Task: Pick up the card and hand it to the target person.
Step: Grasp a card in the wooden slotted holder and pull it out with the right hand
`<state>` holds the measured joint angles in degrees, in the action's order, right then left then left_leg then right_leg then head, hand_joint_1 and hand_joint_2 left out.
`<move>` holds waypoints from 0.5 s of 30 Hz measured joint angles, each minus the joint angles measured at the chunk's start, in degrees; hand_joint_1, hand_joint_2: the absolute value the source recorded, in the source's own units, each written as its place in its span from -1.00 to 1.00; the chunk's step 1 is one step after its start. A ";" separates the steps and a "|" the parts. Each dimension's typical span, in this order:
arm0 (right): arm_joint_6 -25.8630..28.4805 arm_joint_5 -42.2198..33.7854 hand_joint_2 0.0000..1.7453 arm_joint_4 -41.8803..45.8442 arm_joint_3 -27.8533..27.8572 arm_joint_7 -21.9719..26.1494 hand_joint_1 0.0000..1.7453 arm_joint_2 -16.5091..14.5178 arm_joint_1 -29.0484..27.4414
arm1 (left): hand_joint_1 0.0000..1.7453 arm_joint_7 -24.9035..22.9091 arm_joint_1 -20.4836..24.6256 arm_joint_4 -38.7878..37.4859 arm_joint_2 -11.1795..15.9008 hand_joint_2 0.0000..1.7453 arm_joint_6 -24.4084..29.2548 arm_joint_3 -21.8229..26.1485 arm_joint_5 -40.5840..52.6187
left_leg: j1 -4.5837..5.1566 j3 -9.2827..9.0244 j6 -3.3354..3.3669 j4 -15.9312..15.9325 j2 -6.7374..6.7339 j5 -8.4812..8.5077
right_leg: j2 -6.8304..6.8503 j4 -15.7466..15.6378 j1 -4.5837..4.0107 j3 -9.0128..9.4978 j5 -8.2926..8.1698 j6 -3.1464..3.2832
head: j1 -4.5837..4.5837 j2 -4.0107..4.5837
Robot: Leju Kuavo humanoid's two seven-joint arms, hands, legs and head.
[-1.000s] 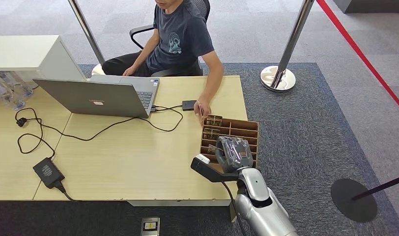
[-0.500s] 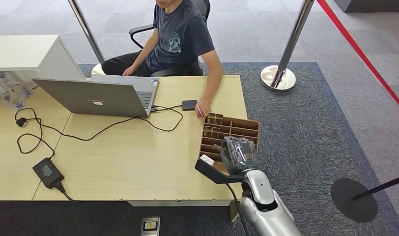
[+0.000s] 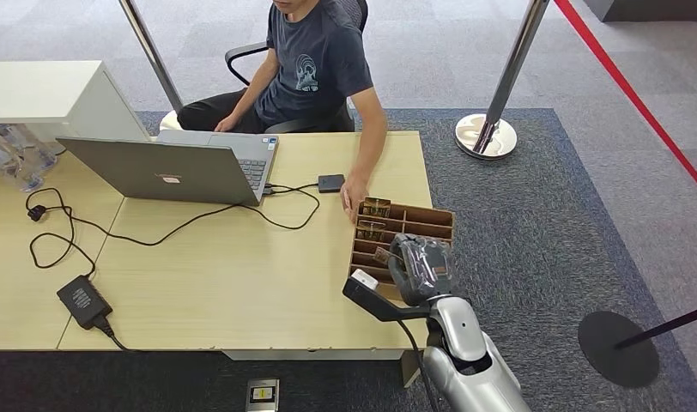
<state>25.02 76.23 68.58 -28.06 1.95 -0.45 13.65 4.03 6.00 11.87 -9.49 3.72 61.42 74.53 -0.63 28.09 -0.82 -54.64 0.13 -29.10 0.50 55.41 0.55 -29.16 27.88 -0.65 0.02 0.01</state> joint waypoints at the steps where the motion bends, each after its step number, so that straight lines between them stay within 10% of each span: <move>1: -0.04 0.09 1.00 0.44 0.00 -0.02 1.00 0.10 -0.13 | -1.00 0.01 0.02 0.00 0.00 -1.00 -0.02 -0.01 0.01 | 0.00 0.00 0.00 0.00 0.00 0.00 | 0.00 0.00 0.00 0.00 0.00 0.00 | 0.00 0.00; 15: -0.78 0.09 1.00 3.71 -0.13 1.10 1.00 1.65 -0.44 | -1.00 0.05 -0.02 0.00 -0.05 -1.00 0.31 -0.01 -1.09 | 0.00 0.03 0.00 0.00 0.00 0.00 | 0.00 0.00 0.00 0.00 0.00 0.00 | 0.00 0.01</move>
<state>24.24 76.33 72.28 -28.20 3.04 1.20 13.21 4.09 5.98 11.87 -9.54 4.03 61.42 73.44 -0.63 28.12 -0.82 -54.64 0.13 -29.10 0.50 55.41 0.55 -29.16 27.88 -0.65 0.02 0.02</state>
